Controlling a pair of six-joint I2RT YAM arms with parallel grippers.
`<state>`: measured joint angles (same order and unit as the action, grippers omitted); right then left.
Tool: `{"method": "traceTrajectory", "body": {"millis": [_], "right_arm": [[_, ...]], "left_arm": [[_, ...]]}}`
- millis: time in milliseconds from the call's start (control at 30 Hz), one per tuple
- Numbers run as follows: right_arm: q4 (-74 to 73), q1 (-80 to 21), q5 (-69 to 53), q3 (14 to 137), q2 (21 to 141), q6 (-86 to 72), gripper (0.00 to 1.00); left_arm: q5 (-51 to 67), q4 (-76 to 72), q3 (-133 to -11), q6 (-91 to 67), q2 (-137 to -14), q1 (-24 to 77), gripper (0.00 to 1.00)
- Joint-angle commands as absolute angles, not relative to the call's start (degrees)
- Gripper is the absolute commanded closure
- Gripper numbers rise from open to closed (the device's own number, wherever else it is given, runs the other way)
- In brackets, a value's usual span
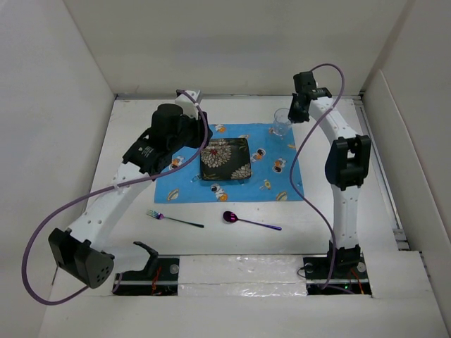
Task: Set the dinner table for one person
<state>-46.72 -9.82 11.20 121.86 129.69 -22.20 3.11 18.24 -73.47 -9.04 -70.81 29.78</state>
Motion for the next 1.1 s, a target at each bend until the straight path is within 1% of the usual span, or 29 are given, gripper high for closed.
{"method": "traceTrajectory", "body": {"millis": [0, 100, 233, 333, 400, 433, 600, 700, 733, 767, 800, 833, 867, 900, 933, 967, 1000, 1067], "right_arm": [[-46.1, -9.7, 12.6, 122.7, 129.9, -22.8, 0.97], [-46.3, -9.7, 12.7, 122.4, 129.9, -23.0, 0.94], [-46.8, -9.1, 11.3, 122.3, 130.3, -22.9, 0.87], [-47.1, -8.6, 10.7, 122.3, 130.4, -23.6, 0.77], [-46.7, -8.1, 10.3, 121.7, 130.0, -23.6, 0.74], [-47.0, -8.1, 9.8, 122.3, 130.0, -23.5, 0.71], [-48.9, -7.6, 9.1, 123.7, 128.6, -23.8, 0.68], [-47.5, -6.9, 9.3, 122.9, 124.9, -23.6, 0.65], [-46.7, -6.9, 9.8, 121.2, 121.2, -23.6, 0.65], [-44.9, -6.9, 11.0, 120.1, 118.6, -23.9, 0.66], [-42.9, -6.9, 11.7, 117.7, 115.6, -24.1, 0.7], [-39.8, -7.5, 11.9, 109.3, 107.8, -24.2, 0.79], [-33.2, -8.0, 11.6, 104.4, 103.6, -23.6, 0.83], [-29.9, -9.5, 9.3, 99.1, 99.2, -23.4, 0.9], [-26.0, -10.3, 6.4, 93.7, 95.3, -23.2, 1.0], [-20.5, -11.2, 3.5, 83.8, 88.0, -21.8, 1.0], [-18.9, -12.1, -4.9, 79.6, 84.9, -21.1, 1.0], [-18.2, -16.5, -10.9, 69.6, 77.9, -19.4, 1.0]], "left_arm": [[2.5, 16.6, -72.5, -9.8, -68.4, 29.8, 0.61], [2.5, 16.5, -72.2, -10.0, -67.9, 29.8, 0.61], [2.5, 16.4, -72.0, -10.1, -67.5, 29.8, 0.61], [2.4, 16.4, -71.6, -10.3, -67.1, 29.8, 0.61], [2.4, 16.3, -71.6, -10.2, -66.8, 29.8, 0.61], [2.5, 16.3, -71.6, -10.5, -66.4, 29.8, 0.61], [2.1, 16.1, -71.9, -10.5, -66.1, 29.8, 0.61], [0.8, 16.5, -74.2, -9.9, -66.5, 29.8, 0.61], [0.6, 17.3, -76.0, -9.8, -66.8, 29.8, 0.63], [0.5, 17.7, -77.2, -9.6, -67.0, 29.8, 0.72], [0.9, 17.8, -78.2, -9.6, -67.6, 29.8, 0.8], [1.4, 18.0, -80.3, -9.7, -68.0, 29.8, 0.86], [2.0, 18.3, -81.3, -10.3, -68.5, 29.8, 1.0], [3.3, 18.3, -82.0, -10.5, -69.1, 29.8, 1.0], [3.9, 18.2, -82.8, -10.8, -69.3, 29.8, 1.0], [4.0, 18.1, -83.1, -11.2, -69.4, 29.8, 1.0], [4.1, 18.0, -83.2, -11.7, -69.3, 29.8, 1.0], [3.6, 18.3, -83.4, -11.7, -69.3, 29.8, 1.0]]}}
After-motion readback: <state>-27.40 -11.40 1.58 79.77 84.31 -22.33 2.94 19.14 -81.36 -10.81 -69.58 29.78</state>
